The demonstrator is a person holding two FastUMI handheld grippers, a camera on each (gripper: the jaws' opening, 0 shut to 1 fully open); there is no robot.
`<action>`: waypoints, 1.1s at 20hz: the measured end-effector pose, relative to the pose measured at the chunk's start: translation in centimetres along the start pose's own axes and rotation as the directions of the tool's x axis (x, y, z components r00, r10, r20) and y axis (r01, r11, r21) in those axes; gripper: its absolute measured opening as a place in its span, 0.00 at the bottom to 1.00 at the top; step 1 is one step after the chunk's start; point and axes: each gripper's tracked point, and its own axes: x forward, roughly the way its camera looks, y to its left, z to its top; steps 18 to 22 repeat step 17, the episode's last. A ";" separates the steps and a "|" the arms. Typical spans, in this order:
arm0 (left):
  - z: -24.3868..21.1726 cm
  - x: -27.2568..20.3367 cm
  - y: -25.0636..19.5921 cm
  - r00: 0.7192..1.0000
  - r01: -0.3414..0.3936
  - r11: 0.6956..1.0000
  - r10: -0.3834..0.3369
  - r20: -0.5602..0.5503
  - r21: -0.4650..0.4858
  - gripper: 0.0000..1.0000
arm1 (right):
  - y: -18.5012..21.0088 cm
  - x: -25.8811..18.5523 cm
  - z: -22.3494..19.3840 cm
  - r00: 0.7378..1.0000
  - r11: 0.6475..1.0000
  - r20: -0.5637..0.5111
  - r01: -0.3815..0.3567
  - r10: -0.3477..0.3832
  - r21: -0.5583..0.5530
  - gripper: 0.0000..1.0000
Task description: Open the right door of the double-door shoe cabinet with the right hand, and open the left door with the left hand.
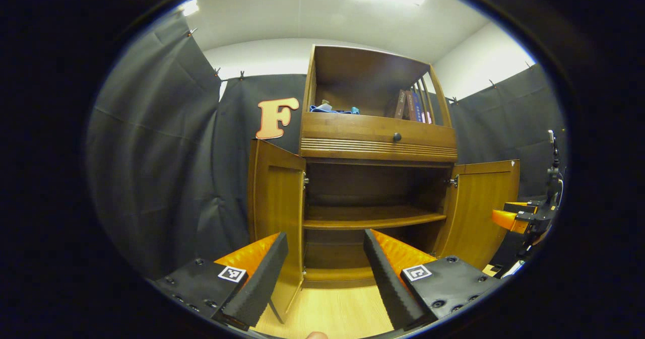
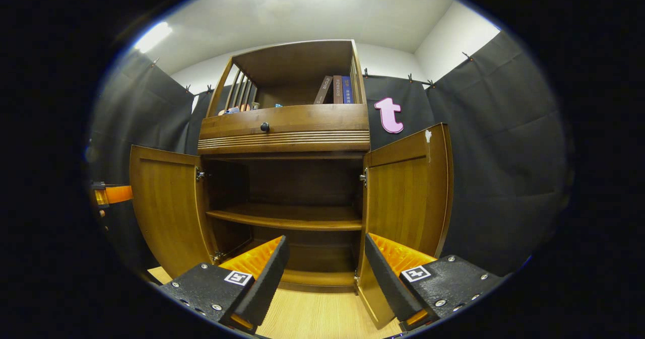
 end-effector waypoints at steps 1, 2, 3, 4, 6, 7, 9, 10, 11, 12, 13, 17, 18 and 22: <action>0.1 0.1 -0.3 1.000 -0.003 1.000 0.003 0.001 0.009 0.99 | 0.1 -0.1 -0.1 1.000 1.000 0.001 -0.003 0.003 -0.005 0.92; 0.2 0.2 -0.6 1.000 -0.004 1.000 0.003 0.003 0.019 0.99 | 0.1 -0.1 -0.1 1.000 1.000 0.000 -0.007 0.007 -0.013 0.92; 0.3 0.3 -0.9 1.000 -0.004 1.000 0.004 0.004 0.027 0.99 | 0.1 -0.1 -0.2 1.000 1.000 -0.001 -0.007 0.007 -0.020 0.92; 0.4 0.3 -1.1 1.000 -0.005 1.000 0.005 -0.002 0.031 0.99 | 0.2 -0.2 -0.4 1.000 1.000 -0.003 -0.008 0.008 -0.023 0.99; 0.8 0.5 -0.9 1.000 -0.007 0.999 0.007 -0.004 0.035 0.94 | 0.5 -0.2 -0.2 1.000 1.000 0.001 -0.015 0.015 -0.018 0.99; 0.6 0.5 -0.9 1.000 -0.006 0.999 0.006 -0.007 0.037 0.97 | 0.7 -0.2 0.0 1.000 1.000 0.002 -0.015 0.015 -0.017 0.99; 0.5 0.4 -0.9 1.000 -0.003 0.999 0.004 -0.013 0.041 0.97 | 1.0 -0.1 0.3 1.000 1.000 0.003 -0.017 0.017 -0.022 0.99; 0.5 0.5 -0.8 1.000 -0.005 0.999 0.006 -0.010 0.040 0.97 | 1.2 -0.1 0.5 1.000 0.999 0.007 -0.019 0.019 -0.027 0.99; 0.6 0.6 -0.8 1.000 -0.007 0.999 0.008 -0.010 0.041 0.97 | 1.4 -0.2 0.7 1.000 0.999 0.012 -0.019 0.019 -0.032 0.98; 0.5 0.6 -0.8 1.000 -0.010 0.999 0.010 -0.010 0.041 0.97 | 1.6 -0.2 0.9 1.000 0.999 0.014 -0.019 0.020 -0.036 0.98; 0.4 0.7 -0.7 1.000 -0.013 0.999 0.013 -0.011 0.044 0.99 | 1.6 -0.2 1.0 1.000 0.999 0.015 -0.019 0.020 -0.036 0.99; 0.3 0.8 -0.5 0.999 -0.030 0.998 0.031 -0.019 0.051 0.99 | 1.9 -0.2 1.3 1.000 0.999 0.015 -0.027 0.027 -0.025 0.98; 0.3 0.8 -0.5 0.999 -0.030 0.998 0.031 -0.019 0.051 0.99 | 1.9 -0.2 1.3 1.000 0.999 0.015 -0.027 0.027 -0.025 0.98; 0.3 0.8 -0.5 0.999 -0.030 0.998 0.031 -0.019 0.051 0.99 | 1.9 -0.2 1.3 1.000 0.999 0.015 -0.027 0.027 -0.025 0.98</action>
